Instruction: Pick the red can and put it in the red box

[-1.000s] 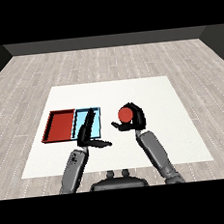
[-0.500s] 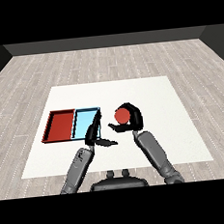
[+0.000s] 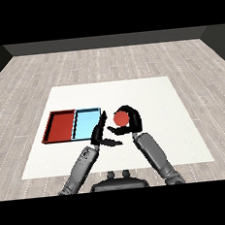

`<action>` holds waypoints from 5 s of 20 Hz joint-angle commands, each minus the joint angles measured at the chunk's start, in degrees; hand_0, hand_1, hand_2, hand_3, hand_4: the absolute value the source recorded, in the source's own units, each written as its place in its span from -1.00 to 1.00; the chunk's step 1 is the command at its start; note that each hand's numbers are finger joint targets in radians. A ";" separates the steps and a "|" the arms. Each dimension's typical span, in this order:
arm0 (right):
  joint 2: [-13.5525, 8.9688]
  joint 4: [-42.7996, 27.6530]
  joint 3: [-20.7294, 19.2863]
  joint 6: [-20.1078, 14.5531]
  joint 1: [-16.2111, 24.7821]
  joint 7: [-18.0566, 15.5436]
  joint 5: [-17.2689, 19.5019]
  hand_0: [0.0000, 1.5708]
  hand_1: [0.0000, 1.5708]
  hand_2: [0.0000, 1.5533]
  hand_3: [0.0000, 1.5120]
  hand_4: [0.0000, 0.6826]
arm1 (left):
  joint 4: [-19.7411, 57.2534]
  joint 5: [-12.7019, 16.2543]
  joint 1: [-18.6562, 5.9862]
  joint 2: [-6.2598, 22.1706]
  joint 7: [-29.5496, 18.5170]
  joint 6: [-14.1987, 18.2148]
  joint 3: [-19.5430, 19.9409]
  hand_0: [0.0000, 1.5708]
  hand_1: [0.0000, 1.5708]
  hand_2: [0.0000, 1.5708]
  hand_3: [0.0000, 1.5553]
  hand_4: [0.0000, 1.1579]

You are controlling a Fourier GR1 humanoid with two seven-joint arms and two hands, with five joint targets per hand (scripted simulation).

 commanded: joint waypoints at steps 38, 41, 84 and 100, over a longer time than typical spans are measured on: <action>0.02 4.10 10.32 -7.16 -3.57 -6.23 -10.00 0.89 0.89 0.86 0.84 0.89 | 6.91 13.99 -8.10 -0.03 -2.19 20.80 -10.41 1.00 1.00 0.98 0.90 0.94; 0.01 -4.17 13.71 -9.58 0.63 -1.58 -4.80 0.89 0.89 0.86 0.84 0.88 | 10.68 15.65 -7.90 -0.01 -7.25 17.32 -7.34 1.00 1.00 0.98 0.90 0.96; -10.81 -22.82 -5.21 6.91 18.92 6.27 -11.23 -1.00 -1.00 -1.00 -1.00 -1.00 | 1.31 9.11 -5.56 7.56 -5.14 17.67 5.89 1.00 1.00 1.00 0.90 0.96; -12.31 -19.67 -11.65 10.91 27.82 3.66 -15.02 -1.00 -1.00 -1.00 -1.00 -1.00 | 23.19 3.17 -10.58 29.64 6.13 12.11 17.59 1.00 1.00 0.98 0.92 0.92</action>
